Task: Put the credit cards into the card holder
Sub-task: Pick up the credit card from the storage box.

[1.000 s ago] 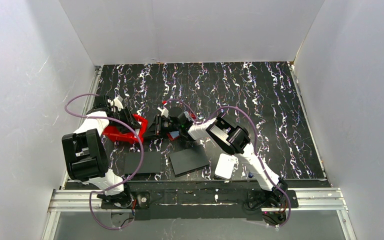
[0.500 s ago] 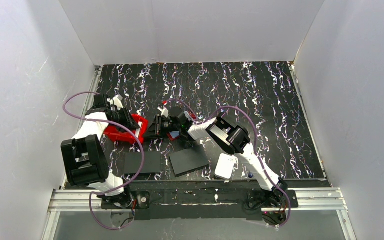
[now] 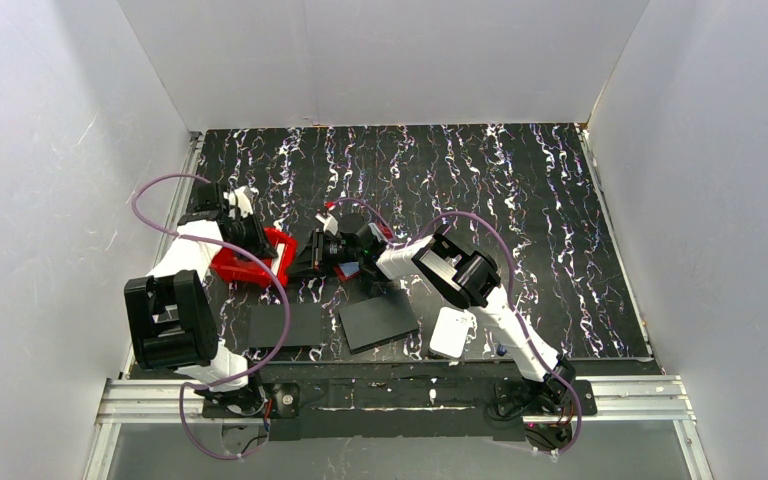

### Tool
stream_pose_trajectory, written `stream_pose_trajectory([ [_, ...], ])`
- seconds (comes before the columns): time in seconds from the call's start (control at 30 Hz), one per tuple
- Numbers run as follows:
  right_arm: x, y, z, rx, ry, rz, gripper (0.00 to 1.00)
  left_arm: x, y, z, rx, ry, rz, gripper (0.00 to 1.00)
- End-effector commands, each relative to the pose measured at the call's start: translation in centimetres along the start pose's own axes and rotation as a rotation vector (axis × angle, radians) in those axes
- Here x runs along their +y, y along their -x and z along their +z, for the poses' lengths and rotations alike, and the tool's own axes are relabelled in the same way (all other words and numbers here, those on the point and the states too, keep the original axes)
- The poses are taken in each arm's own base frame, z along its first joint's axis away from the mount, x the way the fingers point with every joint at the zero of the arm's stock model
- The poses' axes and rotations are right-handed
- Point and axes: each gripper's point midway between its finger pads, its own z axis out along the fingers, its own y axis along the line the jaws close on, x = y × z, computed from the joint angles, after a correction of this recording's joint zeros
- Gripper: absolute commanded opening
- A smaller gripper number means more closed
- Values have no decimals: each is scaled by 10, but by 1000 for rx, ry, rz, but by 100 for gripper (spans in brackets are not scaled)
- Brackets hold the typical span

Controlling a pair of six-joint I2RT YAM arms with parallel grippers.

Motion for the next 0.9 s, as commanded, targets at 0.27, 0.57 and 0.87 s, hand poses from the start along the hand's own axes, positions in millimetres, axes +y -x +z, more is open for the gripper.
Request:
stream_pose_trajectory([
  [0.27,6,6,7,-24,-9,-82,11,-12,-6,-25,16,95,122,0],
  [0.57,10,15,-2,-27,-73,-126,24,-13,6,-36,-34,170,185,0],
  [0.87,20,29,-18,-15,-192,-197,42,-12,28,-64,-132,306,239,0],
])
